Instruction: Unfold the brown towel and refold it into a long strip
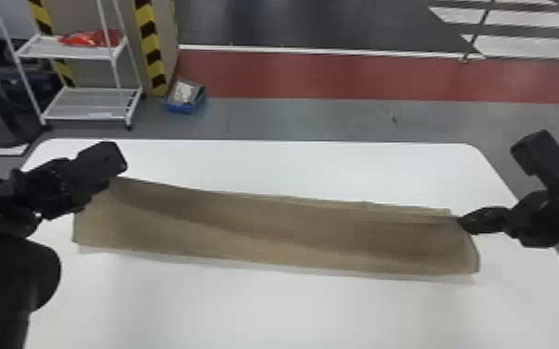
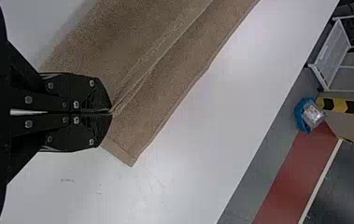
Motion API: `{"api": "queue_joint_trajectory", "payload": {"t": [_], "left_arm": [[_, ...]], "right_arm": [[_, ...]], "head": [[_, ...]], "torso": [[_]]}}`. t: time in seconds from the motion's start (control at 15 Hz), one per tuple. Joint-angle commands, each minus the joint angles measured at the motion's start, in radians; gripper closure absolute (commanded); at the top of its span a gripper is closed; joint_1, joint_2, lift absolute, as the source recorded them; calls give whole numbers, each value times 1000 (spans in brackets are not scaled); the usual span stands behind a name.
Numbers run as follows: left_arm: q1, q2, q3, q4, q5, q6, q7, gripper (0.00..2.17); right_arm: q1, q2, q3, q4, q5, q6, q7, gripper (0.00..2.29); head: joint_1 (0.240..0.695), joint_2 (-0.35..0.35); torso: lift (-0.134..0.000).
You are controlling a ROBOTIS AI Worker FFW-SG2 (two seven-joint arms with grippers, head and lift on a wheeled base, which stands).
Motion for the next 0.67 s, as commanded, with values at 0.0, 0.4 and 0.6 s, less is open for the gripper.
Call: {"api": "queue_joint_trajectory", "payload": {"t": [0.0,0.4,0.6], "left_arm": [[-54,0,-16,75,-19,6,10,2142],[-94,-6,-39,158,-39,16,99,1990],[-25,-11,-49,115,3,25,229,576]], "right_arm": [[-47,-8,26,48,15,2,0,2256],[-107,-5,94,130,83,-8,-37,1909],[-102,14,103,131,80,20,-155,-2]], "head": [[695,-69],[695,-67],[695,-68]], "torso": [[-118],[-118],[-118]]}}
